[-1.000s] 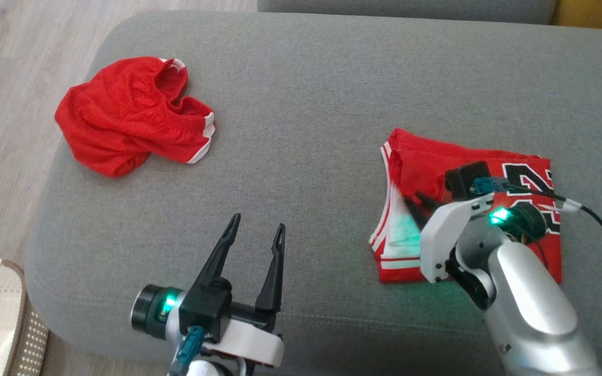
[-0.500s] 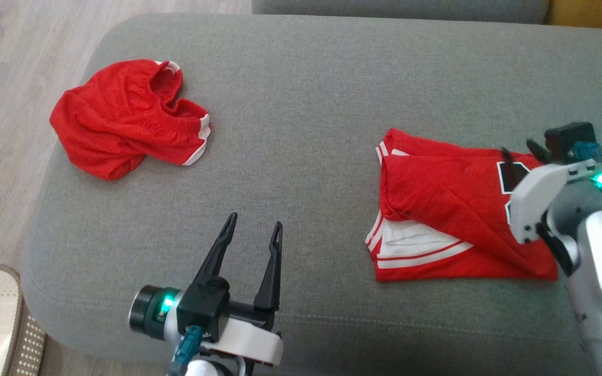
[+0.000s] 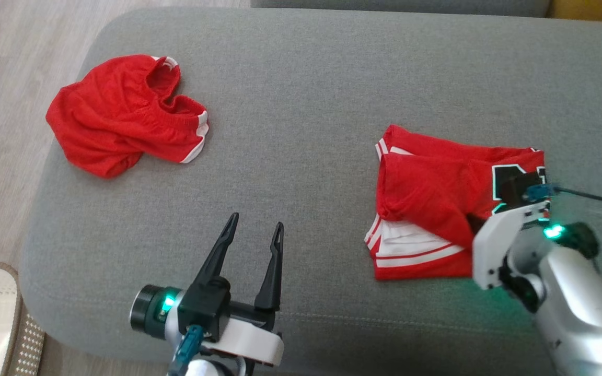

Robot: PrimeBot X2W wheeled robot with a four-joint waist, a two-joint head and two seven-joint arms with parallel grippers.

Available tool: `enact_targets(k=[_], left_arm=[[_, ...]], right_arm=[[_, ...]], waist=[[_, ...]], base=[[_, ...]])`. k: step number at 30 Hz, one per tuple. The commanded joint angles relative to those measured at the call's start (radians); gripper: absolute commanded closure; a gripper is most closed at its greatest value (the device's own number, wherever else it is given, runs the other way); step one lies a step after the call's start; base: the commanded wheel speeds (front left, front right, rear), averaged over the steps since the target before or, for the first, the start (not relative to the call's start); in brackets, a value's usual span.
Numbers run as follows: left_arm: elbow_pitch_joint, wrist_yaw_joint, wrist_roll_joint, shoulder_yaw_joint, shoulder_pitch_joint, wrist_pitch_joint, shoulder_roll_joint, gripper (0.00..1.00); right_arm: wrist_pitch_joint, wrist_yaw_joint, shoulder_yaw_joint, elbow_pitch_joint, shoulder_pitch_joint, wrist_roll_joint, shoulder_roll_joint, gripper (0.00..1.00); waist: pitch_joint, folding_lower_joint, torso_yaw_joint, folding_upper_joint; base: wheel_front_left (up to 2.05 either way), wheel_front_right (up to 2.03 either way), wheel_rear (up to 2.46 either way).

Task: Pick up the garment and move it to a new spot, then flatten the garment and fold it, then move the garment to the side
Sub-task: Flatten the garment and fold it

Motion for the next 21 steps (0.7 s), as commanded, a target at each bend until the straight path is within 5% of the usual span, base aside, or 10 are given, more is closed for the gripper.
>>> enact_targets(k=[1, 11, 17, 18, 19, 21], left_arm=[[-0.029, -0.002, 0.006, 0.025, -0.039, -0.012, -0.009, 0.00], [-0.036, 0.002, 0.015, 0.040, -0.020, -0.012, -0.009, 0.00], [-0.037, 0.004, 0.013, 0.045, -0.015, -0.012, -0.009, 0.00], [-0.038, 0.007, 0.011, 0.050, -0.011, -0.012, -0.009, 0.00], [-0.038, 0.009, 0.010, 0.054, -0.007, -0.012, -0.009, 0.00], [-0.037, 0.015, 0.003, 0.067, 0.004, -0.012, -0.009, 0.00]], right_arm=[[0.010, 0.000, 0.052, -0.033, -0.004, 0.057, 0.006, 1.00], [0.100, 0.000, 0.198, -0.301, 0.140, 0.217, -0.068, 1.00], [0.066, 0.000, 0.170, -0.456, 0.220, 0.204, -0.075, 0.98], [0.039, 0.000, 0.153, -0.477, 0.234, 0.188, -0.065, 0.62], [0.001, 0.000, 0.139, -0.498, 0.246, 0.171, -0.051, 0.00], [-0.079, 0.000, 0.108, -0.523, 0.274, 0.157, -0.007, 0.00]], waist=[[-0.003, 0.0000, -0.002, 0.0000], [-0.016, 0.0000, -0.022, 0.0000], [-0.031, 0.0000, -0.032, 0.0000], [-0.036, 0.0000, -0.035, 0.0000], [-0.043, 0.0000, -0.038, 0.0000], [-0.060, 0.0000, -0.044, 0.0000]], base=[[0.00, 0.00, 0.00], [0.00, 0.00, 0.00], [0.00, 0.00, 0.00], [0.00, 0.00, 0.00], [0.00, 0.00, 0.00], [0.00, 0.00, 0.00]])
